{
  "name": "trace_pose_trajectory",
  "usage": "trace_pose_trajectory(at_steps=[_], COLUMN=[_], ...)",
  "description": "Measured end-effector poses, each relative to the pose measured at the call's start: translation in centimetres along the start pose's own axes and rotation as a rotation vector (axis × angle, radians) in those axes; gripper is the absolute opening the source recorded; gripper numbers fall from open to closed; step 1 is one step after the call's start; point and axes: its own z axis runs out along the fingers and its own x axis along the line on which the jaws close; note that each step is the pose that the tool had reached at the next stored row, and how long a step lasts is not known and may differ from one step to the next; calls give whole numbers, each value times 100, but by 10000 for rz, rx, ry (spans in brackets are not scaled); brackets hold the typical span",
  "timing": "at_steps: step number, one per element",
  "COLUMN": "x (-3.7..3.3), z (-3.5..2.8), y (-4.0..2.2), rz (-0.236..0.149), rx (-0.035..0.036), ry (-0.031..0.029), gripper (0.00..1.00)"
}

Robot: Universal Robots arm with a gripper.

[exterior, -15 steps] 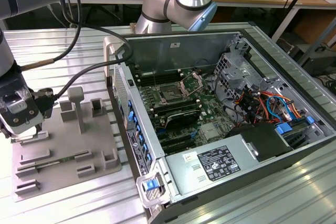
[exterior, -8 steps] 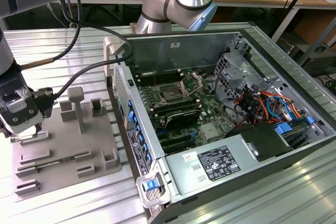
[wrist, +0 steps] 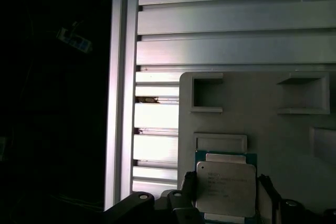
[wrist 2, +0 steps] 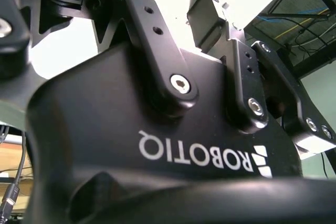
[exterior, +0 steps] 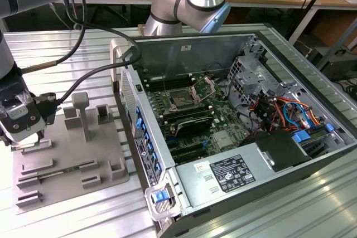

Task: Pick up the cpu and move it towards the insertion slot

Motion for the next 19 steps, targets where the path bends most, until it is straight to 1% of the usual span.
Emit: trace_pose_trajectory(at_steps=[19], x=[0], z=[-71], y=[3], rz=[0], rx=[-4], ry=[0], gripper=[55])
